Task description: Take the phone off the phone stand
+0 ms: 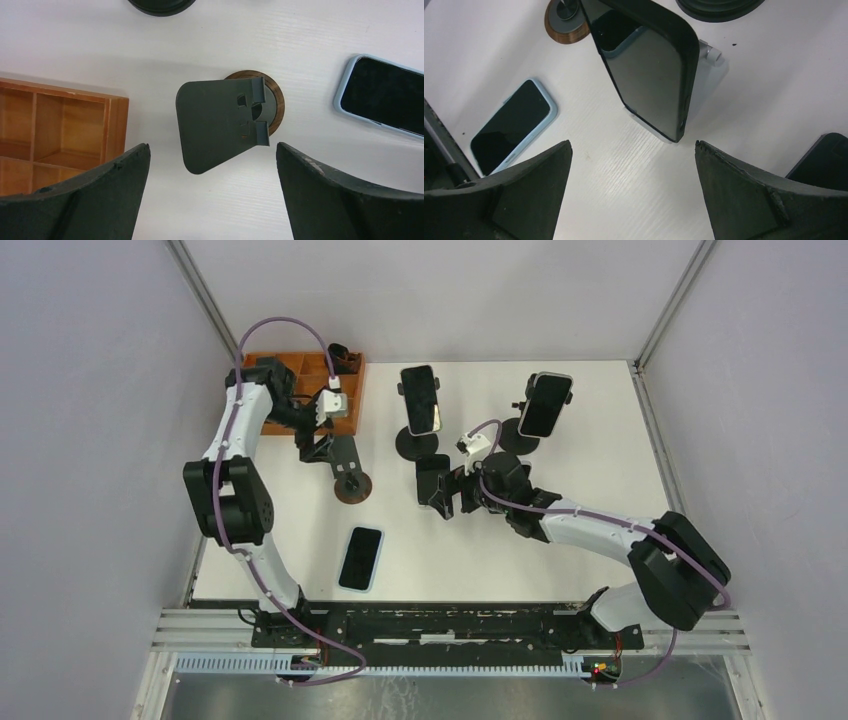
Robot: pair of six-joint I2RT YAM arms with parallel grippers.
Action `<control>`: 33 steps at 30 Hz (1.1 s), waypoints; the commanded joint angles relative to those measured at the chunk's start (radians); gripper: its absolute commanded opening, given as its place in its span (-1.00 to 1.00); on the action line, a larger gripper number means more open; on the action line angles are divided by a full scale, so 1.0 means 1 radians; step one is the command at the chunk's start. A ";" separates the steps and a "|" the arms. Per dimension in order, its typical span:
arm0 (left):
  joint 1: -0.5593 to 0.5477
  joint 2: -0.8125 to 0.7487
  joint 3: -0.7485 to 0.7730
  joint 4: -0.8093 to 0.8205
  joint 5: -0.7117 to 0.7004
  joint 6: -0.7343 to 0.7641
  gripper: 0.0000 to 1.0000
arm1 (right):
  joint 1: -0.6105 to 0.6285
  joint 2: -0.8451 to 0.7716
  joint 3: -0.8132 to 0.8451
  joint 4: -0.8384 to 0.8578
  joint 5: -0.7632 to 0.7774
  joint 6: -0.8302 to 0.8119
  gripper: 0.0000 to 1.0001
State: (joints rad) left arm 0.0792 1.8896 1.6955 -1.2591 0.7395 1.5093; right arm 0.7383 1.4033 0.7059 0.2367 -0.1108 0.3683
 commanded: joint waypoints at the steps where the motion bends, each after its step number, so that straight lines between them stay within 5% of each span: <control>1: 0.004 -0.084 0.098 -0.124 0.058 0.040 1.00 | -0.007 0.064 0.070 0.074 0.043 -0.072 0.96; 19: 0.004 -0.430 -0.180 -0.206 0.260 -0.194 1.00 | -0.033 0.284 0.144 0.258 -0.040 -0.074 0.93; 33: 0.001 -0.472 -0.292 -0.206 0.308 -0.255 1.00 | -0.028 0.297 0.078 0.372 -0.063 0.018 0.00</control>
State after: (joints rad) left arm 0.0814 1.4387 1.4158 -1.4590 1.0039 1.3041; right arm 0.7067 1.7153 0.7948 0.5415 -0.1719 0.3691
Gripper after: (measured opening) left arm 0.997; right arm 0.570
